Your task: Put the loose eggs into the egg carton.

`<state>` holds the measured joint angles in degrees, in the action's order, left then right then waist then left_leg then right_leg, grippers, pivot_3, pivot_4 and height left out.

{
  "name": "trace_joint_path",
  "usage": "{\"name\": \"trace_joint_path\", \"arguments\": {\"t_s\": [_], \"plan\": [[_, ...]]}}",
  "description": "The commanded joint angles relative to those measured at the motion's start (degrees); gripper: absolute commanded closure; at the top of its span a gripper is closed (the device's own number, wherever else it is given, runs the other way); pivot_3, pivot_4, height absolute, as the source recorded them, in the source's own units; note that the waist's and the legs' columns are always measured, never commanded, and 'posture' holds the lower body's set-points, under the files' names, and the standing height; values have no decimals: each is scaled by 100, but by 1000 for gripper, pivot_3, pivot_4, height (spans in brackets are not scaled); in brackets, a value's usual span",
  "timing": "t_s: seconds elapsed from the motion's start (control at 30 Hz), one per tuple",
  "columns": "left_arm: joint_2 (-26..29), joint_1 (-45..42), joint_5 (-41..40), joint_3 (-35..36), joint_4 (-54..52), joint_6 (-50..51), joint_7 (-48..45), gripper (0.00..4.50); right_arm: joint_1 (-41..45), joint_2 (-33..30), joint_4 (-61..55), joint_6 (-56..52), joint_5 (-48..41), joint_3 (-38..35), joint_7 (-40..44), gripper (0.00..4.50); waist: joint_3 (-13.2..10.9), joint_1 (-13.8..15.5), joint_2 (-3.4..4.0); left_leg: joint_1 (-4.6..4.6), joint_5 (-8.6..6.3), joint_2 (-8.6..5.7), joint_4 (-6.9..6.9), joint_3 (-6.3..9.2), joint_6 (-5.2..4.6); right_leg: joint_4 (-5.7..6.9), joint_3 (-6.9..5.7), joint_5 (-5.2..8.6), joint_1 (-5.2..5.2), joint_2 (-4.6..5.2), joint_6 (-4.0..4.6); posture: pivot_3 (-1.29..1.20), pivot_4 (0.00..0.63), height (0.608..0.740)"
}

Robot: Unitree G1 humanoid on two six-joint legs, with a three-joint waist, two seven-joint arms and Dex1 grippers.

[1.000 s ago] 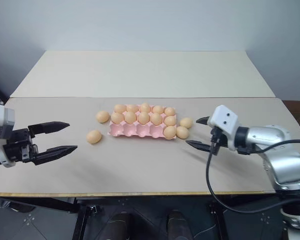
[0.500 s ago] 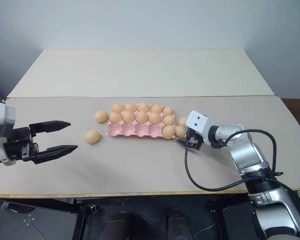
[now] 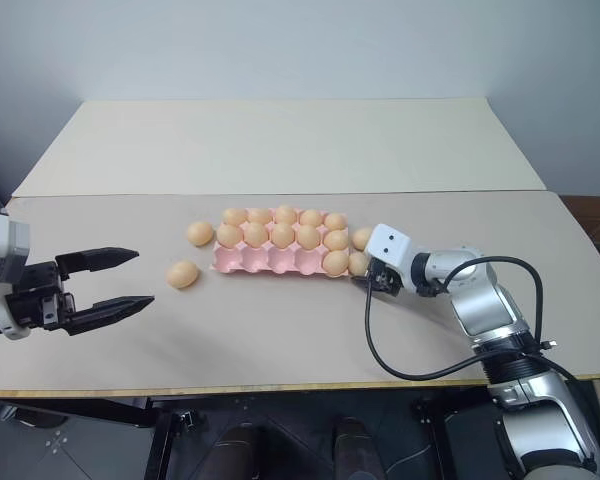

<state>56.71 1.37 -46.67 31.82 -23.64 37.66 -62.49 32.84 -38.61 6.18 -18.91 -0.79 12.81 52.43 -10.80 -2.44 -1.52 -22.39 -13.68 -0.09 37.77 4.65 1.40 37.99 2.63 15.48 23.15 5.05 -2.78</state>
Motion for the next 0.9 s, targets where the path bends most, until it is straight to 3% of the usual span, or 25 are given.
{"name": "trace_joint_path", "arguments": {"t_s": [0.03, 0.37, 0.6, 0.9], "plan": [[3, -18, -35, 159, -100, -108, -3, 0, 60, -41, -174, -57, 87, -153, -136, 2484, 0, 0, 0, 0, 0, 0, 0, 0, 0, 0, 0, 0, 0, 0, 0, 0, 150, 740], [31, -37, 6, 147, -16, -163, -83, 0, -279, -748, -1570, -862, -231, -743, 26, 2631, 0, 5, 1, 0, 0, -1, 0, 0, 0, 0, 0, 0, -1, 1, 0, 0, 150, 740], [-12, -86, 18, 73, -31, -175, -76, 0, 409, -198, -1999, -1346, -596, -503, 0, 2631, -1, -56, 1, 6, 0, 9, -2, 0, 0, 4, 6, 0, 0, -12, 2, 0, 150, 740], [-62, 12, 31, 158, -145, -156, -37, 0, 1091, 650, -1237, -1368, -195, 397, -99, 2631, -1, -6, 2, 0, 0, 3, -1, 0, 0, 3, 5, -1, 5, -5, 2, 0, 150, 740]]}}
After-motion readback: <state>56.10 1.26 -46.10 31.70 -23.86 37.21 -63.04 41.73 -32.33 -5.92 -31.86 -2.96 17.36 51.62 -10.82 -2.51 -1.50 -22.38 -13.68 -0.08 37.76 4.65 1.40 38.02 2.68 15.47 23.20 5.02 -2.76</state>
